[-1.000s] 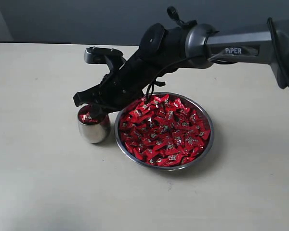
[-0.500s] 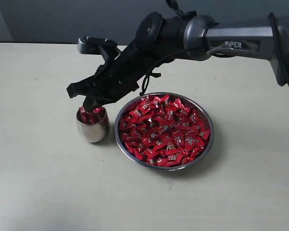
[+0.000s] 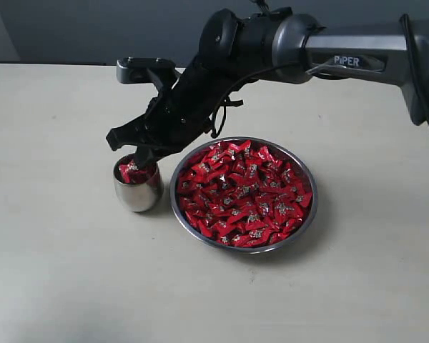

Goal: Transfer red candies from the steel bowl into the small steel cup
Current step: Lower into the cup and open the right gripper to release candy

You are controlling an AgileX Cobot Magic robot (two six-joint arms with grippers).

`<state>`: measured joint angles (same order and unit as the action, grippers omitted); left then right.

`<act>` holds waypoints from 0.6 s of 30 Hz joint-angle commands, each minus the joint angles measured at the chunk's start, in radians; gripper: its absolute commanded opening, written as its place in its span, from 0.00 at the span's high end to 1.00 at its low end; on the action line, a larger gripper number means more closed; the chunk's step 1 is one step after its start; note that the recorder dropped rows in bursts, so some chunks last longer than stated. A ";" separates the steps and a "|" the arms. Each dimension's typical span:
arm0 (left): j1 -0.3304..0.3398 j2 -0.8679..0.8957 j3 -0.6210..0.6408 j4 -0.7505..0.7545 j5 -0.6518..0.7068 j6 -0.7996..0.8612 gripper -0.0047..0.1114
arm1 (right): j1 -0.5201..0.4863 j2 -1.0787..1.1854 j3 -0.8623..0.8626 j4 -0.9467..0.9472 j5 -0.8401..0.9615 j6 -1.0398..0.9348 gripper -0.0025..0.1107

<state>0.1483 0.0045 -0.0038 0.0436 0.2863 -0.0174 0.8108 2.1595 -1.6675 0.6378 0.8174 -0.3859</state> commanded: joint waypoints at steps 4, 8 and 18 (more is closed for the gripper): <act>-0.002 -0.004 0.004 0.001 -0.002 -0.003 0.96 | -0.002 -0.004 -0.008 -0.005 -0.005 -0.003 0.98; -0.002 -0.004 0.004 0.001 -0.002 -0.003 0.96 | -0.002 -0.004 -0.008 -0.005 -0.001 -0.003 0.88; -0.002 -0.004 0.004 0.001 -0.002 -0.003 0.96 | -0.002 -0.004 -0.008 -0.003 -0.001 -0.003 0.66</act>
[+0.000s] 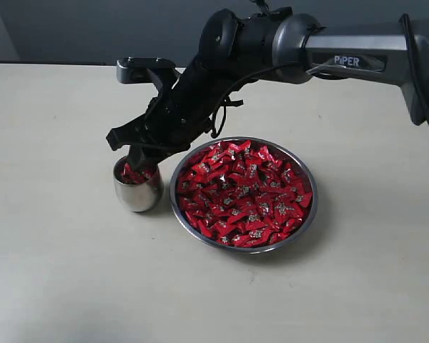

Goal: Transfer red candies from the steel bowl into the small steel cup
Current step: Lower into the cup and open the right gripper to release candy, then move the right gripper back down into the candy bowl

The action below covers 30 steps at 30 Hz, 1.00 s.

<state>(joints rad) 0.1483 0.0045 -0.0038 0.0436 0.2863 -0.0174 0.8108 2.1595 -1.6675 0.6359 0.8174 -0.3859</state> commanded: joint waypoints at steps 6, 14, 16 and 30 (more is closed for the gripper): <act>-0.002 -0.004 0.004 0.001 -0.002 -0.003 0.96 | -0.003 -0.031 -0.008 -0.005 0.012 0.023 0.66; -0.002 -0.004 0.004 0.001 -0.002 -0.003 0.96 | -0.031 -0.132 -0.033 -0.224 -0.059 0.150 0.86; -0.002 -0.004 0.004 0.001 -0.002 -0.003 0.96 | -0.046 -0.150 -0.033 -0.272 -0.073 0.189 0.98; -0.002 -0.004 0.004 0.001 -0.002 -0.003 0.96 | -0.255 -0.373 0.461 -0.444 -0.290 0.363 0.99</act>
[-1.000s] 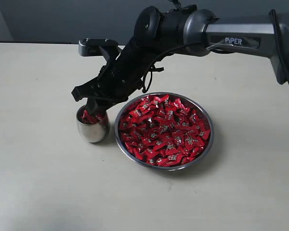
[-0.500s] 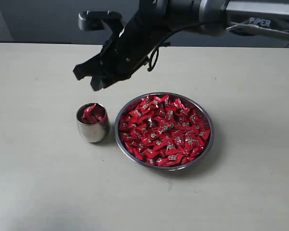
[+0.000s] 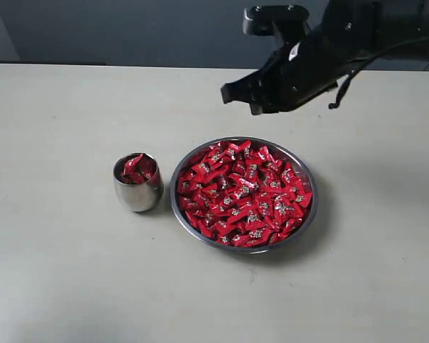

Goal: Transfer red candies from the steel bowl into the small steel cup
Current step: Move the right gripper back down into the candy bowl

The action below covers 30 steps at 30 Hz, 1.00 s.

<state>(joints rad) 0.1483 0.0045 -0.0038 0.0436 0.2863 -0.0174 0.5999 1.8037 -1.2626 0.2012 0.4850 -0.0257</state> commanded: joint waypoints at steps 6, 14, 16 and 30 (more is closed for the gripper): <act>-0.002 -0.004 0.004 0.001 -0.002 -0.003 0.96 | -0.051 -0.009 0.056 -0.002 0.114 -0.032 0.99; -0.002 -0.004 0.004 0.001 -0.002 -0.003 0.96 | -0.051 0.118 -0.024 0.188 0.233 -0.328 0.99; -0.002 -0.004 0.004 0.001 -0.002 -0.003 0.96 | -0.051 0.167 -0.088 0.191 0.319 -0.365 0.99; -0.002 -0.004 0.004 0.001 -0.002 -0.003 0.96 | -0.051 0.314 -0.355 0.174 0.559 -0.501 0.99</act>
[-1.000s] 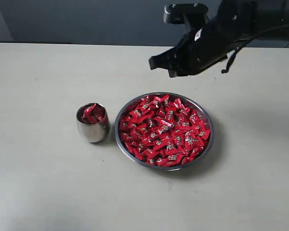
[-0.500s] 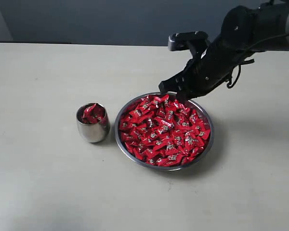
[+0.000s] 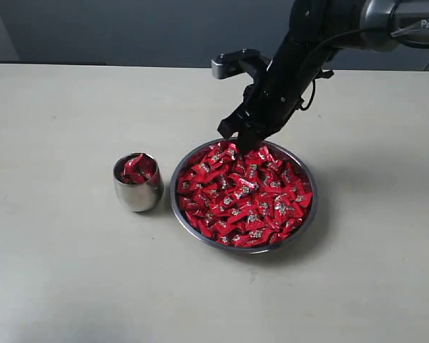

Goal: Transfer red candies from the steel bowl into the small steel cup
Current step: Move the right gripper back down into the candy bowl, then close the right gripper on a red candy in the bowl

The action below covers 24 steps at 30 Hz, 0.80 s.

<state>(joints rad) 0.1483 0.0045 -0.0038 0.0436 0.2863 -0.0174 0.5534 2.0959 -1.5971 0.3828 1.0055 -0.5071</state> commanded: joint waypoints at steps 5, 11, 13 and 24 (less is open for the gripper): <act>-0.002 -0.004 0.004 0.001 -0.002 -0.003 0.96 | -0.004 0.053 -0.023 -0.014 0.087 -0.020 0.99; -0.002 -0.004 0.004 0.001 -0.002 -0.003 0.96 | -0.004 0.059 -0.023 -0.018 0.087 -0.020 0.98; -0.002 -0.004 0.004 0.001 -0.002 -0.003 0.96 | 0.002 0.059 -0.023 -0.018 0.084 -0.020 0.95; -0.002 -0.004 0.004 0.001 -0.002 -0.003 0.96 | 0.036 0.088 -0.023 -0.097 0.031 -0.005 0.65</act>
<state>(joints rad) 0.1483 0.0045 -0.0038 0.0436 0.2863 -0.0174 0.5916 2.1696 -1.6142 0.3108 1.0453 -0.5176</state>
